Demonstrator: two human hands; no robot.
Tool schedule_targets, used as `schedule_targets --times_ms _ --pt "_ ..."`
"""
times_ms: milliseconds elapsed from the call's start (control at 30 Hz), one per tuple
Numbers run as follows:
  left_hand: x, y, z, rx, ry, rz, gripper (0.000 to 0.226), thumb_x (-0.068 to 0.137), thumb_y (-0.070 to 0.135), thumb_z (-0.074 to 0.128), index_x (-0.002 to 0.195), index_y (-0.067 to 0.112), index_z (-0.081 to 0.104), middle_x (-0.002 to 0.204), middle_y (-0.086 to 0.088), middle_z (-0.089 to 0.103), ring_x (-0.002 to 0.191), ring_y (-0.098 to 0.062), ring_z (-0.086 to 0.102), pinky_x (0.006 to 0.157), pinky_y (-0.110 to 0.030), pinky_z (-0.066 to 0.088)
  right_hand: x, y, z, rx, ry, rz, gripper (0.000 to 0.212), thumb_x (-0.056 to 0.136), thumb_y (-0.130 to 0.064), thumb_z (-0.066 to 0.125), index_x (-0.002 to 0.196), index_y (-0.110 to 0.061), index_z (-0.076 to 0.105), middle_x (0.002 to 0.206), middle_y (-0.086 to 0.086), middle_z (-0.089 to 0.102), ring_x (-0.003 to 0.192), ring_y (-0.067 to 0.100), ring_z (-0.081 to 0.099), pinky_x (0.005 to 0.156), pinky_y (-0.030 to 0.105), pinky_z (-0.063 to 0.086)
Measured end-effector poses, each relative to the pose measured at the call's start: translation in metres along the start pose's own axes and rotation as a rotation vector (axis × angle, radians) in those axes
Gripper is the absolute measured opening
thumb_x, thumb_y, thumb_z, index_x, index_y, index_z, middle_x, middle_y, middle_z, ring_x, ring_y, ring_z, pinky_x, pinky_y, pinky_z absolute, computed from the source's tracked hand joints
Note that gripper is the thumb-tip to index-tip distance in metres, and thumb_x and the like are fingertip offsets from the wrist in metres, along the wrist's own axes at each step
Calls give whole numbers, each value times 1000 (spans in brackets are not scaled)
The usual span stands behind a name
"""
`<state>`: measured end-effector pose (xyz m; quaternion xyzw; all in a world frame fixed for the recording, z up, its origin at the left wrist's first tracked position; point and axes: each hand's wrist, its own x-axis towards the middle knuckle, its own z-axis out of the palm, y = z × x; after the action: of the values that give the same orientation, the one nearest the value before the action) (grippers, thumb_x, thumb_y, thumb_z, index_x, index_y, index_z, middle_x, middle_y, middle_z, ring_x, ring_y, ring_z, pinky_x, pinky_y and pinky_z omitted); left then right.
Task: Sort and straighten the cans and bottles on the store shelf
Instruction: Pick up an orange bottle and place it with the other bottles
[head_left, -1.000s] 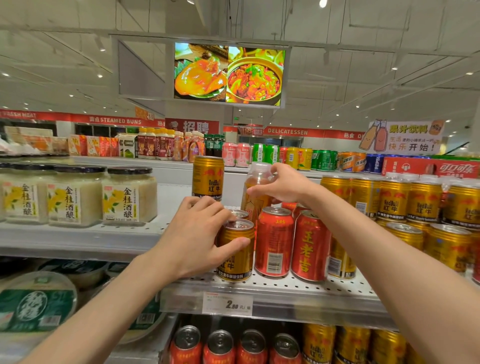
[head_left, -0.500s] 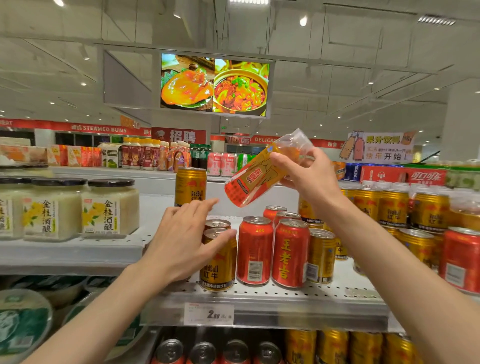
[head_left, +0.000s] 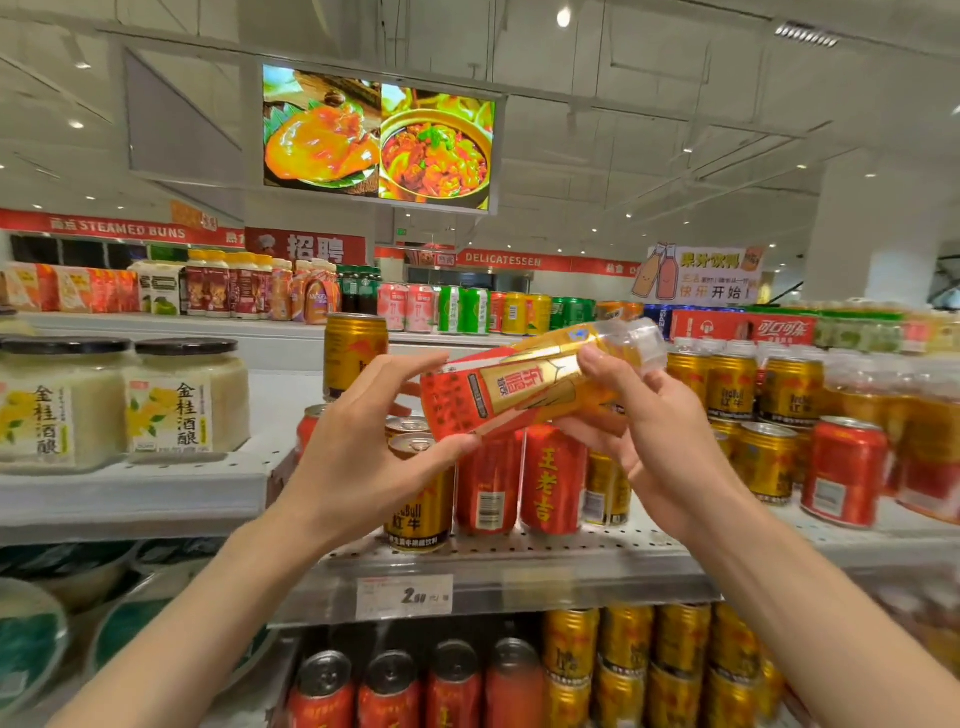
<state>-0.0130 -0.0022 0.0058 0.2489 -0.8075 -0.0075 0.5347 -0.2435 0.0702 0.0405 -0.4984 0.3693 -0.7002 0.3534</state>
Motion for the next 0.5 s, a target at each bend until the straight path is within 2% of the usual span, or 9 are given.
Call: schedule_targets --times_ms 167,333,400,500 --pt "-22 10 5 -46 -39 56 70 79 55 71 137 21 52 131 8 58 117 -7 61 88 -35 60 -21 8 -26 -81 -20 1 56 85 -28 75 131 -12 46 114 15 75 98 31 76 86 49 60" --pt "-36 35 36 -124 -95 40 65 80 48 76 136 23 54 131 9 56 121 -3 57 86 -24 59 -38 17 -73 -109 -15 29 65 73 -34 78 129 -14 51 117 15 74 99 34 76 86 49 60" --pt "-39 48 56 -109 -102 20 66 78 52 74 135 27 54 132 11 55 121 -4 57 89 -24 58 -42 19 -98 -96 -8 47 62 77 -33 78 130 -14 52 118 15 74 100 34 75 87 50 60" --pt "-41 71 92 -85 -104 10 65 77 54 74 134 26 56 130 11 57 121 -6 57 92 -15 51 -47 20 -142 -88 -11 75 52 86 -27 74 131 -15 51 118 12 74 100 33 75 85 47 61"
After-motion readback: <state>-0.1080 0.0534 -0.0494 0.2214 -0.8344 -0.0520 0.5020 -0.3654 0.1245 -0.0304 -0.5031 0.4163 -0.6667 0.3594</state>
